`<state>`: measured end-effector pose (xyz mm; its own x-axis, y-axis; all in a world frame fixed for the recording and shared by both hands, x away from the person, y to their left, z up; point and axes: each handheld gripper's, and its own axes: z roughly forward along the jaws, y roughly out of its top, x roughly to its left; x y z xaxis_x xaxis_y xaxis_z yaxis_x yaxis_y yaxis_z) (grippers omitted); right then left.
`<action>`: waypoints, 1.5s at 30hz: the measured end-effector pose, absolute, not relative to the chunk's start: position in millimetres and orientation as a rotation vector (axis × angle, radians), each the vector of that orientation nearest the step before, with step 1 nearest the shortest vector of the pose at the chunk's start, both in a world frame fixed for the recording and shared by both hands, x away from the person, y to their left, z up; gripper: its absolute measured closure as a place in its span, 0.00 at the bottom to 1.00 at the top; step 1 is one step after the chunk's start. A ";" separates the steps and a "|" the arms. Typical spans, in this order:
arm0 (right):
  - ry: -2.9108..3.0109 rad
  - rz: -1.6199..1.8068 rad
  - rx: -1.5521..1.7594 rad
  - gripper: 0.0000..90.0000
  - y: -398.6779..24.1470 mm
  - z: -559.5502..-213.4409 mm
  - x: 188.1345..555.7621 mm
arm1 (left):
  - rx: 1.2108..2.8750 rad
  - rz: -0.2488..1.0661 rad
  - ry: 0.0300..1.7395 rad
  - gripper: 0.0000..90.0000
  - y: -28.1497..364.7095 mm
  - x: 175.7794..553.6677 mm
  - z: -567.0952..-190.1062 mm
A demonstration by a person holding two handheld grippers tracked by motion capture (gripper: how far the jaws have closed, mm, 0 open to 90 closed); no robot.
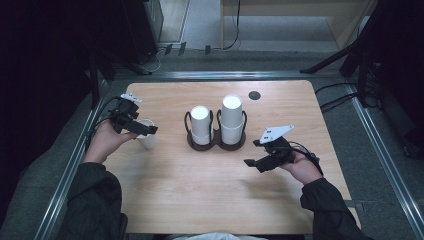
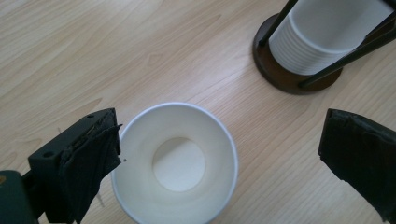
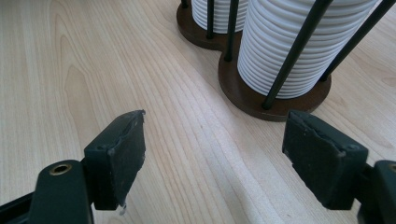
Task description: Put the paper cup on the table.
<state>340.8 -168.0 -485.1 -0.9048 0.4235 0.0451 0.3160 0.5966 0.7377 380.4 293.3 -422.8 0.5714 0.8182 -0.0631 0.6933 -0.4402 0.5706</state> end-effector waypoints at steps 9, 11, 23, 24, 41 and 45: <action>2.680 1.206 0.627 0.24 -168.8 -484.1 340.9 | 2.233 0.294 1.141 0.00 283.1 374.8 -415.0; 2.682 1.203 0.629 0.24 -169.3 -483.8 340.5 | 2.232 0.287 1.129 0.00 279.7 374.2 -413.8; 2.676 1.207 0.630 0.24 -170.7 -482.6 341.0 | 2.216 0.205 0.998 0.00 251.3 362.7 -404.8; 2.676 1.207 0.630 0.24 -170.7 -482.6 341.0 | 2.213 0.205 0.993 0.00 249.7 361.3 -404.7; 2.672 1.206 0.617 0.24 -172.2 -481.6 341.4 | 2.214 0.096 0.799 0.00 211.4 338.5 -407.5; 2.673 1.205 0.613 0.24 -172.2 -481.4 340.8 | 2.247 0.103 0.752 0.00 201.5 334.7 -411.4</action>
<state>340.8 -172.2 -481.4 -0.9060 0.4218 0.0341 0.3049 0.5948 0.7438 334.7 201.5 -411.4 0.8242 0.5463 -0.1496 0.4856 -0.5456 0.6830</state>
